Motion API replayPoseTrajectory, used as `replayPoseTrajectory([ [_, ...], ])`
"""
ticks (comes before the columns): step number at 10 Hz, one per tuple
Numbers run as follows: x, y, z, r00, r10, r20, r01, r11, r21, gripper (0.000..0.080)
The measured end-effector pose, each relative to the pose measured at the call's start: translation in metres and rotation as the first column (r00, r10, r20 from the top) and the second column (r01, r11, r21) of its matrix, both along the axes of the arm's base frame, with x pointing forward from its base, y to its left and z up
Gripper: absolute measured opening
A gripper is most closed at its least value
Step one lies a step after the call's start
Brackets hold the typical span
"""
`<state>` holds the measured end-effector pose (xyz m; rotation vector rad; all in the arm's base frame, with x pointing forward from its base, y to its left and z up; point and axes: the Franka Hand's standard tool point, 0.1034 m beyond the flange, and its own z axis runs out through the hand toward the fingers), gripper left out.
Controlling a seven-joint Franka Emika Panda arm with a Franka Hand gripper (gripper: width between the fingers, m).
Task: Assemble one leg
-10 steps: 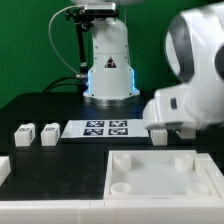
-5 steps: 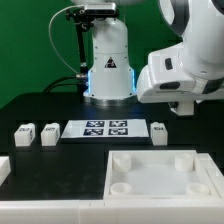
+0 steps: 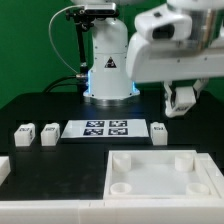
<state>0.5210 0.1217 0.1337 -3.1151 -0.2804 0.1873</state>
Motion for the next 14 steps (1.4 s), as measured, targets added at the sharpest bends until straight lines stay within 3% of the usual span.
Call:
replayPoseTrajectory([
  [4,0.002,0.002,-0.002,0.940,-0.015,0.341,-0.013,0.997,0.080,0.0292],
  [5,0.036,-0.011,0.021,0.889,0.001,0.458,-0.047,0.995,0.088,0.0292],
  [7,0.082,-0.027,0.045,0.780,-0.026,0.626,-0.050,0.993,0.103,0.0292],
  [9,0.075,-0.026,0.037,0.771,-0.030,0.637,-0.049,0.993,0.107,0.0292],
  [12,0.076,-0.027,0.037,0.769,-0.031,0.639,-0.049,0.993,0.107,0.0292],
  [14,0.087,-0.025,0.029,0.770,-0.036,0.638,-0.047,0.993,0.112,0.0292],
])
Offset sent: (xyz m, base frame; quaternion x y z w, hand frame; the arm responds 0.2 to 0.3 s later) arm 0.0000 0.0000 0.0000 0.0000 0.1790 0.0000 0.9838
